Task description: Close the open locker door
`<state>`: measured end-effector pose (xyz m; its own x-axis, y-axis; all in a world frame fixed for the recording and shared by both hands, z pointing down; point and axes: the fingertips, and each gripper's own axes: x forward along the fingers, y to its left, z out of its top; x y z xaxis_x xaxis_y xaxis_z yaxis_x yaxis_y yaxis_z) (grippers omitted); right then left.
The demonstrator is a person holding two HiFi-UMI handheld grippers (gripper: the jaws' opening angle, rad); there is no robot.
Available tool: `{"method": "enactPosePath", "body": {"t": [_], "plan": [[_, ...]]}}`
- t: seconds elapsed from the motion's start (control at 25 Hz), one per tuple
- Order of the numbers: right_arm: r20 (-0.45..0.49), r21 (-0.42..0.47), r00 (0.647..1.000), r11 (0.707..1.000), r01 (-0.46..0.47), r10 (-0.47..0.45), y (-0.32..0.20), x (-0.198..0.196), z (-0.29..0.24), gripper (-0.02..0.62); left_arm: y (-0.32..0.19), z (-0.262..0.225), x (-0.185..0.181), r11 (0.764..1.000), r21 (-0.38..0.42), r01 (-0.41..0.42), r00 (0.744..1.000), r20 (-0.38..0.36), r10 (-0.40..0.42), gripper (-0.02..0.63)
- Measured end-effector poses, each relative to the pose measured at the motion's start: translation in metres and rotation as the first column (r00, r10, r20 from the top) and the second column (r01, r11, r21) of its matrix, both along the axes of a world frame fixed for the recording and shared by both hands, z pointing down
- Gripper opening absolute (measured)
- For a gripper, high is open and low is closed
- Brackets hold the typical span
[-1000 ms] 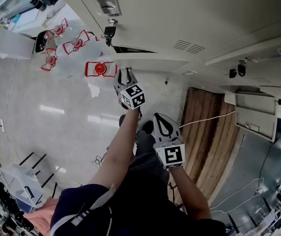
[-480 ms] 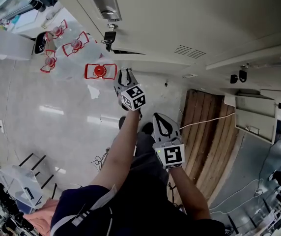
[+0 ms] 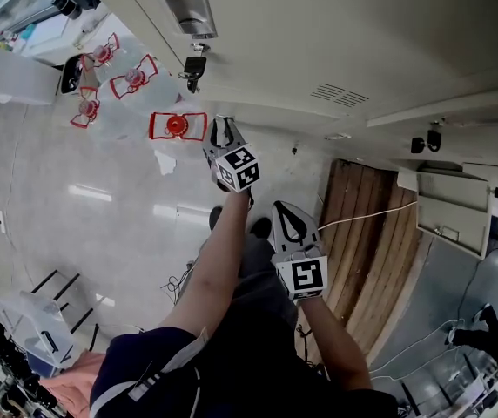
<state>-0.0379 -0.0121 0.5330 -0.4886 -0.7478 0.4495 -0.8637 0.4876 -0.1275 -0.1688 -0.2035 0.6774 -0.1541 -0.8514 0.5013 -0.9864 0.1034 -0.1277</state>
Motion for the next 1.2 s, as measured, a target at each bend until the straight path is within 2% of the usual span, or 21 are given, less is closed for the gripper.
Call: {"method": "enactPosePath", "body": {"t": [0.28, 0.56, 1.2], "plan": [[-0.001, -0.006, 1.000, 1.000, -0.004, 0.004, -0.003, 0.002, 0.002, -0.003, -0.014, 0.000, 0.003, 1.000, 0.005, -0.014, 1.000, 0.010, 0.014, 0.098], [-0.002, -0.012, 1.000, 1.000, -0.014, 0.014, -0.005, 0.005, 0.003, -0.003, -0.017, 0.001, 0.004, 1.000, 0.015, -0.002, 1.000, -0.011, 0.002, 0.086], [0.004, -0.006, 1.000, 1.000, -0.015, 0.015, -0.004, 0.002, 0.003, -0.003, -0.018, 0.000, 0.006, 0.996, 0.035, -0.080, 0.997, 0.025, 0.079, 0.081]]}}
